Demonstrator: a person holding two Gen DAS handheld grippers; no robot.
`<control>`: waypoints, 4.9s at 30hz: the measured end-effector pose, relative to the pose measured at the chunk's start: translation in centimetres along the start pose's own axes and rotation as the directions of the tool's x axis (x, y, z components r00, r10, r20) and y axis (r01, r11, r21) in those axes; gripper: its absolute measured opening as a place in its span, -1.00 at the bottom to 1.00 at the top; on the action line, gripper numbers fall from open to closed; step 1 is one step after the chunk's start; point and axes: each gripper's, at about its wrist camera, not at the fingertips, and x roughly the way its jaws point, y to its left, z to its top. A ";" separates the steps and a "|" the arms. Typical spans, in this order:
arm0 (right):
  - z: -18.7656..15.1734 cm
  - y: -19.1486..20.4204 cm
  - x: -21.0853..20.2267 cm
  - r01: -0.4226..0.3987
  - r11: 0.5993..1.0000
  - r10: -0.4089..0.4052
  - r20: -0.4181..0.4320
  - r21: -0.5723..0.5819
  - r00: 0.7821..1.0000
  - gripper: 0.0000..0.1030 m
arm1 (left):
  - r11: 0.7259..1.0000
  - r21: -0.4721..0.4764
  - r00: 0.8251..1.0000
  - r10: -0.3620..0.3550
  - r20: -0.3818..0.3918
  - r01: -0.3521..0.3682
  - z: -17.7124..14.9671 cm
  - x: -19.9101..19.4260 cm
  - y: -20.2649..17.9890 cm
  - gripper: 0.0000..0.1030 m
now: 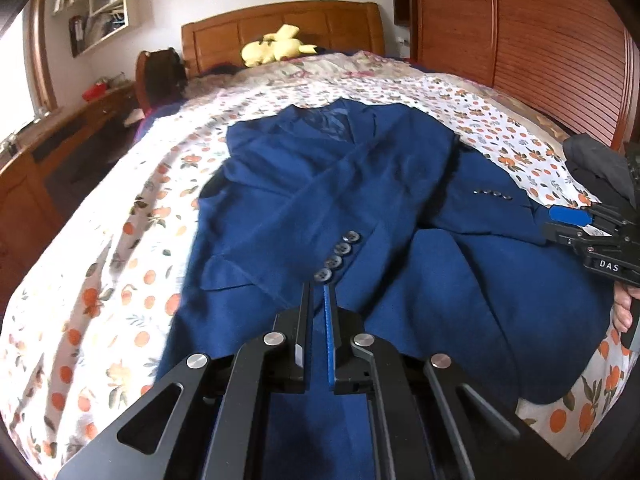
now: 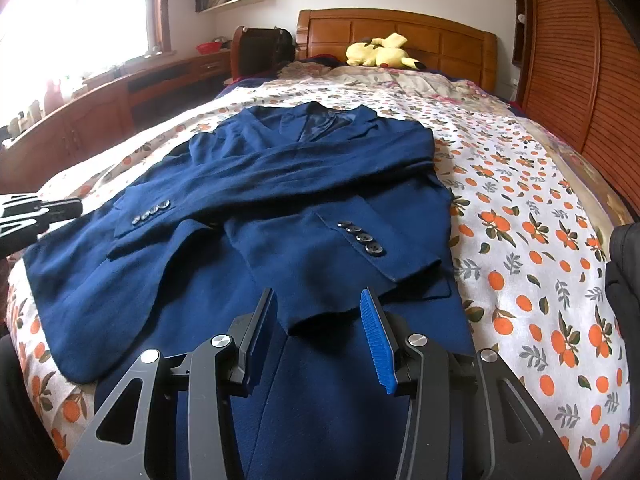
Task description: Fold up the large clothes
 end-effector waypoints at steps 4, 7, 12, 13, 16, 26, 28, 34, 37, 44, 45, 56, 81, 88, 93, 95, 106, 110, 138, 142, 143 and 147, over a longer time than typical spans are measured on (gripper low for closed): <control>0.0 0.0 0.0 0.001 1.000 -0.001 0.000 0.000 1.000 -0.19 | 0.999 -0.032 1.000 0.003 0.027 -0.002 -1.2 -2.0 1.8 -0.04; -0.1 -0.1 0.1 0.002 1.000 -0.002 -0.004 0.001 1.000 -0.19 | 0.998 -0.055 0.997 0.048 0.066 -0.044 -2.3 -3.7 3.1 0.69; -0.5 0.0 0.4 0.008 1.000 -0.008 -0.011 0.000 1.000 -0.19 | 0.993 -0.090 0.995 0.086 0.056 -0.081 -4.2 -5.0 5.7 0.84; -0.5 0.1 0.5 0.009 1.000 -0.009 -0.014 0.000 1.000 -0.19 | 0.991 -0.098 0.994 0.097 0.055 -0.091 -4.7 -5.2 6.2 0.85; -0.5 0.1 0.6 0.012 1.000 -0.012 -0.018 0.001 1.000 -0.19 | 0.988 -0.122 0.994 0.101 0.040 -0.095 -5.9 -5.5 7.6 0.85; -0.9 -0.7 -1.2 0.031 0.999 -0.031 0.006 -0.007 0.999 0.05 | 0.982 -0.161 0.995 0.100 0.000 -0.099 -8.4 -5.2 9.7 0.85; -1.4 -1.2 -2.0 0.044 0.999 -0.044 0.001 -0.023 0.999 0.05 | 0.982 -0.162 0.995 0.097 -0.002 -0.096 -8.6 -5.0 9.7 0.85; -4.1 -4.4 -4.1 0.098 0.995 -0.099 -0.053 -0.012 0.994 0.05 | 0.982 -0.170 0.997 0.080 -0.008 -0.081 -9.1 -4.6 9.6 0.85; -5.4 -6.6 -5.1 0.108 0.993 -0.104 -0.083 0.037 0.991 0.05 | 0.982 -0.172 0.997 0.075 -0.012 -0.076 -9.3 -4.4 9.5 0.85; -6.9 -7.1 -5.9 0.039 0.996 -0.029 -0.125 0.077 0.992 -0.03 | 0.985 -0.160 0.997 0.067 -0.035 -0.071 -9.6 -3.5 9.2 0.85; -7.0 -6.9 -5.9 0.036 0.997 -0.026 -0.128 0.075 0.991 -0.12 | 0.985 -0.159 0.997 0.066 -0.037 -0.071 -9.7 -3.4 9.3 0.85; -6.8 -4.7 -5.4 -0.018 0.999 0.025 -0.146 0.050 0.989 -0.30 | 0.978 -0.205 0.998 0.028 -0.057 -0.040 -11.0 -2.7 10.1 0.81; 2.3 -3.0 -13.6 -0.034 0.998 0.027 0.150 0.048 0.988 -0.87 | 0.976 -0.189 0.968 -0.062 0.242 0.109 0.9 -14.4 7.5 -0.95; 8.8 -0.9 -22.7 -0.026 1.000 0.025 0.341 -0.002 0.940 -0.87 | 0.984 -0.124 0.909 -0.067 0.412 0.128 8.1 -23.9 4.8 -0.95; 10.5 -0.2 -29.3 -0.005 0.999 0.024 0.430 -0.045 0.902 -0.88 | 0.986 -0.095 0.861 -0.072 0.503 0.138 10.4 -30.2 3.4 -0.95; 10.5 0.0 -31.8 0.006 0.998 0.020 0.458 -0.055 0.889 -0.88 | 0.987 -0.079 0.841 -0.078 0.535 0.142 10.6 -32.6 2.8 -0.95; 9.9 -1.6 -37.4 0.074 0.996 -0.037 0.507 -0.053 0.861 -0.87 | 0.988 -0.077 0.826 -0.066 0.560 0.132 10.8 -35.2 2.0 -0.94; 10.2 -2.7 -32.0 0.089 0.995 -0.059 0.428 -0.049 0.902 -0.87 | 0.988 -0.108 0.874 -0.041 0.484 0.107 11.5 -29.3 2.7 -0.94; 2.5 -5.0 -11.8 0.150 0.987 -0.147 0.061 -0.053 0.987 -0.20 | 0.992 -0.122 0.980 -0.002 0.200 0.027 4.3 -8.8 4.9 -0.16; 1.3 -4.7 -12.3 0.178 0.983 -0.175 0.062 -0.049 0.983 -0.08 | 0.993 -0.117 0.977 0.004 0.212 0.021 1.8 -8.9 3.9 0.38; 1.0 -4.6 -12.6 0.184 0.982 -0.181 0.066 -0.047 0.981 -0.06 | 0.993 -0.119 0.976 0.001 0.216 0.026 1.3 -9.0 3.7 0.44; 0.4 -3.6 -13.8 0.220 0.974 -0.214 0.085 -0.060 0.973 -0.06 | 0.995 -0.098 0.974 -0.007 0.226 0.030 -0.5 -9.1 2.2 0.59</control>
